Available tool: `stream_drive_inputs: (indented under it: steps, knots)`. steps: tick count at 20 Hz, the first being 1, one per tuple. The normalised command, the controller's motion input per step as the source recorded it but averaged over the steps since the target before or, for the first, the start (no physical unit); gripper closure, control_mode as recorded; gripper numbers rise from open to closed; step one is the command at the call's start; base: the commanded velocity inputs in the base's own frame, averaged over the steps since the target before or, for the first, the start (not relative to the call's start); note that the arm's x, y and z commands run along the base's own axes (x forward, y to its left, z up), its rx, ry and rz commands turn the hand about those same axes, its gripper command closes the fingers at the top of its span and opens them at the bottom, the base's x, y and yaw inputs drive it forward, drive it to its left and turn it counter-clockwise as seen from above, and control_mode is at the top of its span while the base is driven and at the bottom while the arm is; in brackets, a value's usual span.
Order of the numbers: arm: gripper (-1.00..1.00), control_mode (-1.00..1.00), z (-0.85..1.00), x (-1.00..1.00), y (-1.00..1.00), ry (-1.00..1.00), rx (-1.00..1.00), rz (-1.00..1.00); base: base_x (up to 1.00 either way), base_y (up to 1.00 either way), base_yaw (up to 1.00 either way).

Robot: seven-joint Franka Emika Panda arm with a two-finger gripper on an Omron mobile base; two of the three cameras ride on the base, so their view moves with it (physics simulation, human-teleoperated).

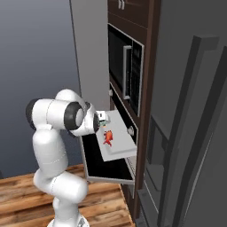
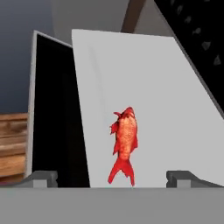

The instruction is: Place the fish on the top rack of the oven, and slide the tray back inside. Close the oven door.

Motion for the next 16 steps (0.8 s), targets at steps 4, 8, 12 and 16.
stream_drive_inputs:
  steps: [4, 8, 12, 16]
  knots:
    - [-1.00, -1.00, 0.04, -0.21, 0.63, 0.30, -0.15, 0.02, 0.00, 0.00, 0.00]
    - [-1.00, -1.00, -0.18, -0.44, 0.69, 0.09, -0.18, 0.05, 0.00, 0.00, 0.00]
    - [-1.00, -1.00, -0.47, -0.51, 0.48, -0.16, -0.17, 0.06, 0.00, 0.00, 0.00]
    - [-1.00, -1.00, -0.16, -0.91, 0.15, -0.27, -0.11, 0.03, 0.00, 0.00, 0.00]
